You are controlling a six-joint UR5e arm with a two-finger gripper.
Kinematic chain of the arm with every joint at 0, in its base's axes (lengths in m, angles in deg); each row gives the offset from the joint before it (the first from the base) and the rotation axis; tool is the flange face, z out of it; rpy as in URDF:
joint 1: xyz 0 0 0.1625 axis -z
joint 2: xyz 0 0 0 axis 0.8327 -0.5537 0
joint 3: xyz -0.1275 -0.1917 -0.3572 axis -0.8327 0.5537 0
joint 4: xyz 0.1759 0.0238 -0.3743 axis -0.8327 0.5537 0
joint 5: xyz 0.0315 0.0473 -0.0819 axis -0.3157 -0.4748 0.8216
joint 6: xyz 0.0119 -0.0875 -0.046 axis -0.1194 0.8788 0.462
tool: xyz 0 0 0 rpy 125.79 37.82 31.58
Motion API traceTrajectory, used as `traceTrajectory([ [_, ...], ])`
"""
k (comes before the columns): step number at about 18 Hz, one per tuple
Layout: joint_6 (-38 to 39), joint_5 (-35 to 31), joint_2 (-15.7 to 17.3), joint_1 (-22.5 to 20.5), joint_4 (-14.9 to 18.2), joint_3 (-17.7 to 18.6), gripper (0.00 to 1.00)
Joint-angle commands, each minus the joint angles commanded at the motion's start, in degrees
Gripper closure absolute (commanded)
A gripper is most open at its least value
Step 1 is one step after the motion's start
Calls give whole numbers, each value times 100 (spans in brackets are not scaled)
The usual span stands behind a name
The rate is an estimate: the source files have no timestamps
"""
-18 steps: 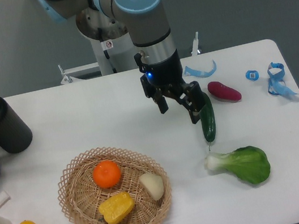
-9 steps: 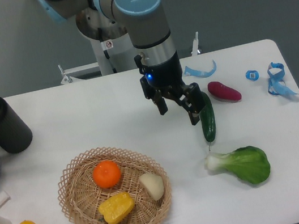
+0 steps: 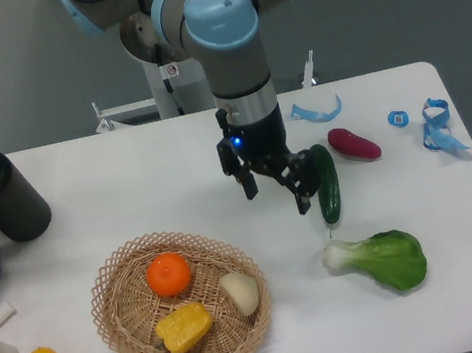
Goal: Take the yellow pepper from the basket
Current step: 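Move the open gripper over the basket toward the yellow pepper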
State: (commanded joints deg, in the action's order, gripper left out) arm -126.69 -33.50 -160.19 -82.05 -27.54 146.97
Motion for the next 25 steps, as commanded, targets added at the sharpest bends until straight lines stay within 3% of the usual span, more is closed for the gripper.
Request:
traceTrajectory([
  [4, 133, -9, -334, 123, -35, -282, 0],
  [8, 124, -53, -589, 290, -395, -352, 0],
  [25, 159, -18, -1390, 1274, -378, -388, 0],
])
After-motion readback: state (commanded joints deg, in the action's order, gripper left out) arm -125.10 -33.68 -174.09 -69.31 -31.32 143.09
